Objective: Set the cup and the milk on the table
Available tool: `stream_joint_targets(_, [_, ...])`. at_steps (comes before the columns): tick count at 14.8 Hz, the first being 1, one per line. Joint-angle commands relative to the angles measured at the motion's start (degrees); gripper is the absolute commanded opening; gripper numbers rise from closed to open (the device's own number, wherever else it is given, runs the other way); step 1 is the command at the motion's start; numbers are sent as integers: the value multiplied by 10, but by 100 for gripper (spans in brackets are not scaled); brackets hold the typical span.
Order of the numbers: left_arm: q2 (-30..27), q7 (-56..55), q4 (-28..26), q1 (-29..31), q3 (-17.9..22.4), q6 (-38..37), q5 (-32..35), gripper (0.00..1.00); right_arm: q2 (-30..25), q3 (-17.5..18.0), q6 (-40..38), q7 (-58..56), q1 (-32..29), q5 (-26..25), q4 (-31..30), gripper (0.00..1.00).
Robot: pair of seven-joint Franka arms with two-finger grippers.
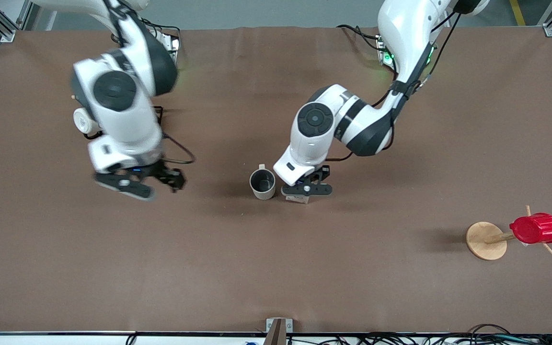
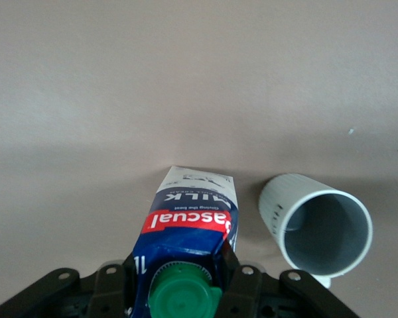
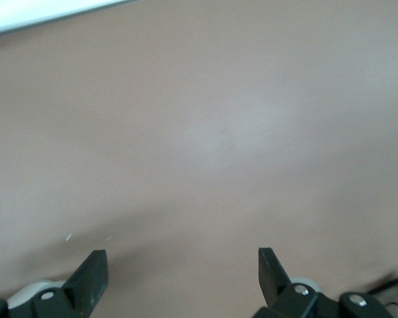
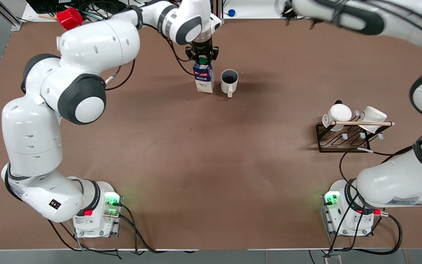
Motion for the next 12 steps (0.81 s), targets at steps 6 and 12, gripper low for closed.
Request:
stream_joint_targets(6, [17, -71, 27, -22, 7, -18, 11, 27, -153, -210, -109, -328, -15, 164, -13, 100])
stream_joint_targets(12, [15, -76, 27, -22, 6, -43, 30, 28, -154, -218, -253, -408, -30, 199, 76, 100])
